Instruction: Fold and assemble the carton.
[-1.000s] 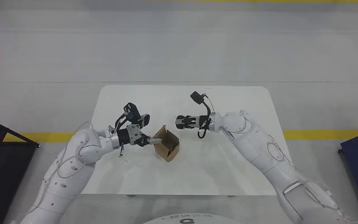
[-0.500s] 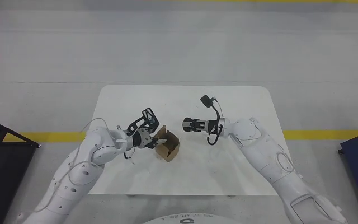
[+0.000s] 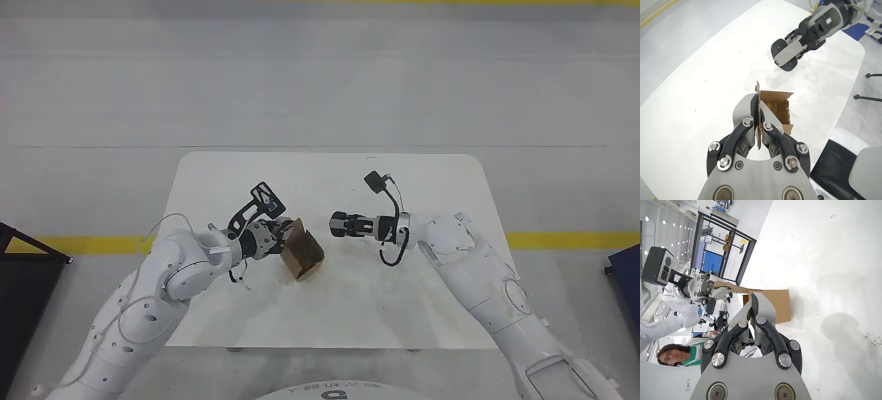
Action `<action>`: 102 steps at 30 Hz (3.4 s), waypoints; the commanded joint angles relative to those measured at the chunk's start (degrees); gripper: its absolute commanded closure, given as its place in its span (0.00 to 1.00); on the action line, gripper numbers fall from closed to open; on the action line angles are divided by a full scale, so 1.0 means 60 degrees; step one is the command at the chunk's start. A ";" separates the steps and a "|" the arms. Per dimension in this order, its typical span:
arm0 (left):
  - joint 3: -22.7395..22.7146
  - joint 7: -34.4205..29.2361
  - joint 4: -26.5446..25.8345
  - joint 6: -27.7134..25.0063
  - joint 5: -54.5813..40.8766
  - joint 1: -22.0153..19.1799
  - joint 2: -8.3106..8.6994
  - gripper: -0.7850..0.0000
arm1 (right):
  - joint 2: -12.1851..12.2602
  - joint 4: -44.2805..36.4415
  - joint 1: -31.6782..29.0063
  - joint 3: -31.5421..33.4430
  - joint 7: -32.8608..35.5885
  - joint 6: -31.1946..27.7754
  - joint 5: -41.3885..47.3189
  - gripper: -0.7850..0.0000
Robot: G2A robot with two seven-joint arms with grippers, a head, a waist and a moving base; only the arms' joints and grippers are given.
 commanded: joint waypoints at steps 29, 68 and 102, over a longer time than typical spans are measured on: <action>0.0785 -0.1263 0.0601 0.4099 -0.2509 -0.1137 -0.0508 1.00 | -0.0113 0.0183 0.0095 -0.0093 -0.1194 0.0596 0.0052 1.00; 0.2842 -0.0798 0.1906 0.8261 -0.1024 -0.2656 -0.1689 1.00 | -0.1031 0.2935 0.2486 -0.1923 -0.1359 0.3435 0.1234 1.00; 0.2292 -0.1385 0.1467 0.8436 -0.0235 -0.2076 -0.1878 1.00 | -0.1216 0.3115 0.2484 -0.1744 -0.1363 0.3166 0.1449 1.00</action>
